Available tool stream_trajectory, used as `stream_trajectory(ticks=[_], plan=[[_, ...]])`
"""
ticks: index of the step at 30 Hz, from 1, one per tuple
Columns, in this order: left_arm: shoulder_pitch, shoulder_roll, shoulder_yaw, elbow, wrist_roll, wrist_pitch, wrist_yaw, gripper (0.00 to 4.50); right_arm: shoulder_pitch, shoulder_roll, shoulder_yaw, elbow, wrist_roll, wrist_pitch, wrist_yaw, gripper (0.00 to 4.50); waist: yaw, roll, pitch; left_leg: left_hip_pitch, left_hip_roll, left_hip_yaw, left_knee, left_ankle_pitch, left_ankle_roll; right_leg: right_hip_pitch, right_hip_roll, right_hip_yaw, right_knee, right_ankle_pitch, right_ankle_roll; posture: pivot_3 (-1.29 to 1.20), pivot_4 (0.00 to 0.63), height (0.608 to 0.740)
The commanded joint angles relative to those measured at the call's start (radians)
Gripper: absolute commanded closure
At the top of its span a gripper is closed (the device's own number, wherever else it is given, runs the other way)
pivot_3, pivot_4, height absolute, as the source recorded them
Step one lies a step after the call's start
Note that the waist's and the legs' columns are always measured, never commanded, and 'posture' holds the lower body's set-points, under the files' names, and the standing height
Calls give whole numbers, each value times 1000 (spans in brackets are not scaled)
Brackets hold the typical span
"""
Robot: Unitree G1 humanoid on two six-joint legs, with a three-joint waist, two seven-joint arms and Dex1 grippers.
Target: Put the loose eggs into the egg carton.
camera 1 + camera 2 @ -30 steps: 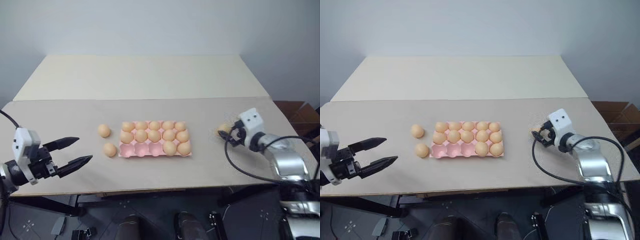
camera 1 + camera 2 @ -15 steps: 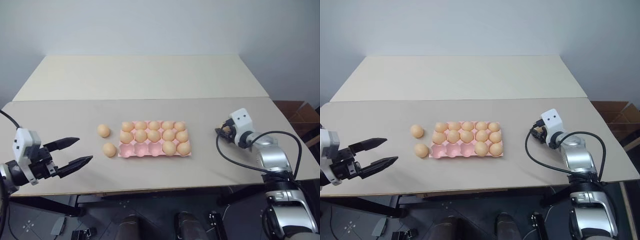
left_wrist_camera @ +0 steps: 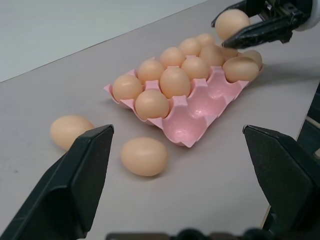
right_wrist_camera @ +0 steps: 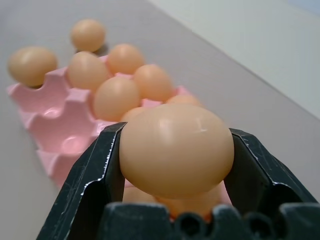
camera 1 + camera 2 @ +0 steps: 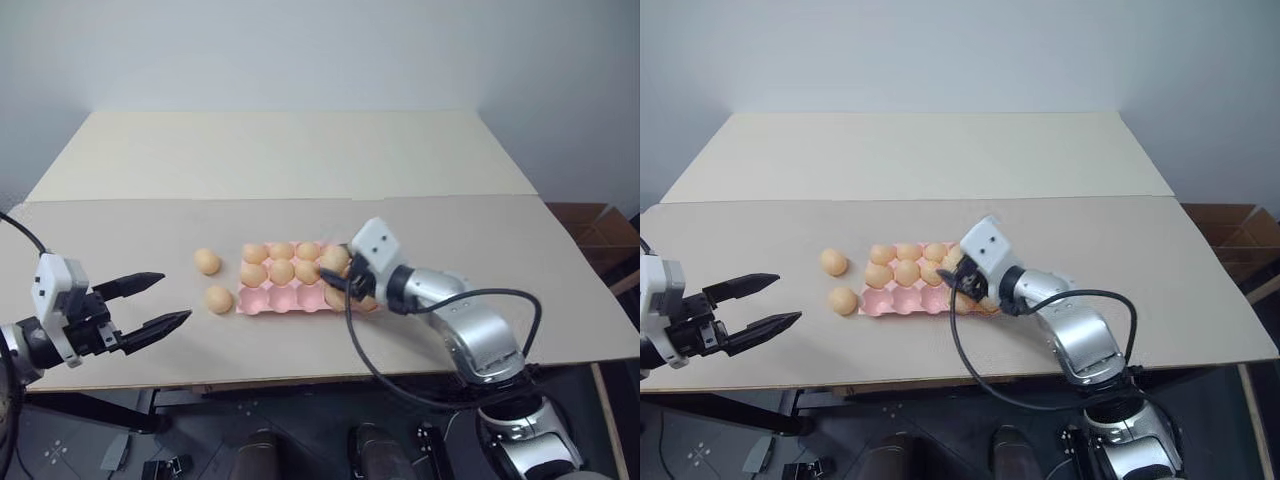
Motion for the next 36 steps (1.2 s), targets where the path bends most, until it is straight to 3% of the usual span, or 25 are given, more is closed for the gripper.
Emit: stream_trajectory(ticks=[1,2,3,7,9,13,17,26,30,36], plan=[[6,4,17,-24,-2,-13,2,0,10,6,55,-46,-8,12,10,1848,1,0,0,0,0,0,0,0,0,0,0,0,-1,0,0,0,150,740],[9,2,17,-27,-2,-14,4,0,8,11,63,-44,-7,12,10,1848,0,0,0,-1,-1,0,0,0,0,0,0,0,-1,0,0,0,150,740],[12,1,17,-29,-2,-15,5,0,6,14,66,-43,-6,12,10,1147,-1,0,0,-1,-1,1,0,0,0,0,0,0,-1,0,0,0,150,740],[10,1,11,-31,-4,-14,10,0,-10,33,71,-31,-10,19,-1,30,-1,0,0,-1,0,0,0,0,0,0,1,0,-1,0,0,0,150,740],[6,0,4,-31,-4,-15,11,0,-21,33,56,-53,-17,23,-15,30,-1,0,0,0,0,0,0,0,0,0,2,-1,0,0,0,0,150,740],[4,2,-6,-28,-1,-19,4,0,-41,21,-94,-167,94,88,8,30,1,0,0,0,0,-1,0,0,0,-1,2,-1,1,0,-1,0,150,740],[9,7,-3,-16,2,-26,-11,0,-16,-91,-279,-239,224,97,109,30,5,0,0,-1,0,-1,0,0,0,0,0,-2,-1,0,0,0,150,740],[25,17,25,5,9,-33,-33,0,271,-356,-580,-52,331,-282,507,30,2,-1,0,0,0,-1,0,-1,0,2,1,-2,-2,-1,0,0,150,740],[41,14,41,8,7,-32,-32,0,351,-442,-589,74,288,-428,624,30,-2,-1,0,2,0,0,0,-1,0,3,1,-1,-2,-4,2,0,150,740],[49,7,54,24,1,-17,-17,0,333,-437,-556,139,272,-489,603,30,-2,-1,0,5,1,1,0,-1,-1,3,2,1,0,-7,1,0,150,740]])
